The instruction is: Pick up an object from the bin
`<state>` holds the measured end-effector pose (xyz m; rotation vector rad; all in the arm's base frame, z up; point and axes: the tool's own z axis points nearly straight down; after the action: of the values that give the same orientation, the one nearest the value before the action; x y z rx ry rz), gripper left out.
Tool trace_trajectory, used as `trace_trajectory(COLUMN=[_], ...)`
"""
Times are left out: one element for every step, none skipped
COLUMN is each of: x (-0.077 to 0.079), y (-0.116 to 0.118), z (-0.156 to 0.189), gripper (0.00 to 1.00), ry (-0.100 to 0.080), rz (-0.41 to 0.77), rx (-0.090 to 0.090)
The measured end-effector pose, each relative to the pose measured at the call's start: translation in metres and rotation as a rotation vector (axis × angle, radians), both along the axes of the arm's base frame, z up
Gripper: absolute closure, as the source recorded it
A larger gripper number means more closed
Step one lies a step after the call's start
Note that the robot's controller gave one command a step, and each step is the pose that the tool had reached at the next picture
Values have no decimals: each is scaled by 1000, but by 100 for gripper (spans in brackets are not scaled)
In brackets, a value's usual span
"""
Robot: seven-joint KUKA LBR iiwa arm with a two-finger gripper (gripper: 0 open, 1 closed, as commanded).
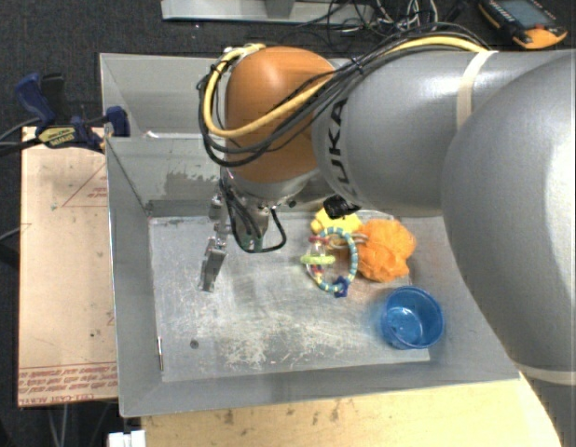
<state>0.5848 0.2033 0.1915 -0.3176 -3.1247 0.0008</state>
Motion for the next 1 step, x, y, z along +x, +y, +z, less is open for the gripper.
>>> trace_trajectory(x=[-11], y=[-15], z=[-1], gripper=[0], ry=[3], rz=[195], rx=[2])
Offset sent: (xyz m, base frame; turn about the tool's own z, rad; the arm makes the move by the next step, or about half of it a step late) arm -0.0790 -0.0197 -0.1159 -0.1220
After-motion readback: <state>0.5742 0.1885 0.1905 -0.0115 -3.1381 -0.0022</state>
